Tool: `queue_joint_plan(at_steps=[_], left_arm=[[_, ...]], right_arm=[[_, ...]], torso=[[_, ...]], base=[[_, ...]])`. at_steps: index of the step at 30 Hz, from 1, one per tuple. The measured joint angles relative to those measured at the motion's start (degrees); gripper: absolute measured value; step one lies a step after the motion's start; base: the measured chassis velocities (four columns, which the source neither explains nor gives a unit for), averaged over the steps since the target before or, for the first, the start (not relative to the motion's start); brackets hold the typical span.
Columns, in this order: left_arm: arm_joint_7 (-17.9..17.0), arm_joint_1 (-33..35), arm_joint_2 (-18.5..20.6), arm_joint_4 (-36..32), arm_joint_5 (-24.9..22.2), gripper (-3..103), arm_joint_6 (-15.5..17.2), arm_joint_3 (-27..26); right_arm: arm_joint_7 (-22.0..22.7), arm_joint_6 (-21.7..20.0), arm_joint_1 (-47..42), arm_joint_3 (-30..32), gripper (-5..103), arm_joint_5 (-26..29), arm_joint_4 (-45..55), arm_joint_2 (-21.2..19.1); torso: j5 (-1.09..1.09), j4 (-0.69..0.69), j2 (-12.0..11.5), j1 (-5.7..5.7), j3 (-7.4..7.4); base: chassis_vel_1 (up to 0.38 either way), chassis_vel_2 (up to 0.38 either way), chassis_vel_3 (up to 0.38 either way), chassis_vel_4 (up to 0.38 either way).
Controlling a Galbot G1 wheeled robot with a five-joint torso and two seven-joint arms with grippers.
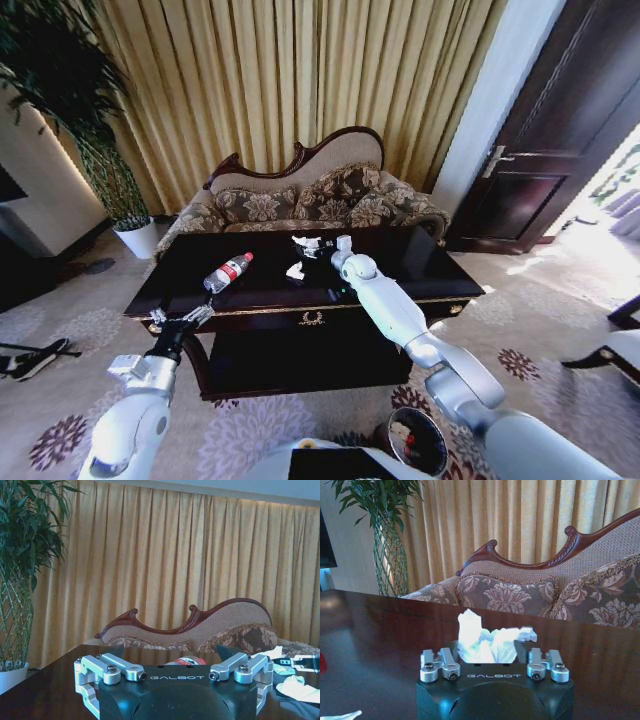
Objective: Move to the front of the table and place the trash on the table into the trash bin.
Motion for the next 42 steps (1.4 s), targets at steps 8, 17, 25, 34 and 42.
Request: queue_joint_plan(at_steps=[8,17,25,34,42], left_arm=[[0.0,0.0,0.0,0.0,0.0,100,-0.1,-0.1],[0.0,-0.1,0.0,0.2,0.0,100,-0.2,-0.1],[0.1,-0.2,0.0,0.4,0.0,100,-0.3,-0.1],[0.1,-0.3,0.1,0.6,0.0,100,-0.4,0.1],[0.1,-0.7,0.2,0.8,0.0,100,-0.5,0.3]], right_arm=[[0.0,0.1,-0.5,0.5,37,-0.2,0.5,-0.3],[0.0,0.1,-1.5,1.0,2,-0.1,2.2,-1.1],[0.0,0.1,-2.9,2.1,0,0.4,4.7,-2.0],[0.0,0.0,-3.7,3.3,0,1.5,7.1,-2.6],[0.0,-0.4,-4.2,4.0,0,3.5,10.1,-3.0]], torso=[[0.00,0.00,0.0,0.00,0.00],[0.00,0.00,0.0,0.00,0.00],[0.00,0.00,0.0,0.00,0.00],[0.00,0.00,0.0,0.00,0.00],[0.00,0.00,0.0,0.00,0.00]], base=[[0.000,0.000,0.000,0.000],[0.000,0.000,0.000,0.000],[0.000,0.000,0.000,0.000],[0.000,0.000,0.000,0.000],[0.000,0.000,0.000,0.000]])
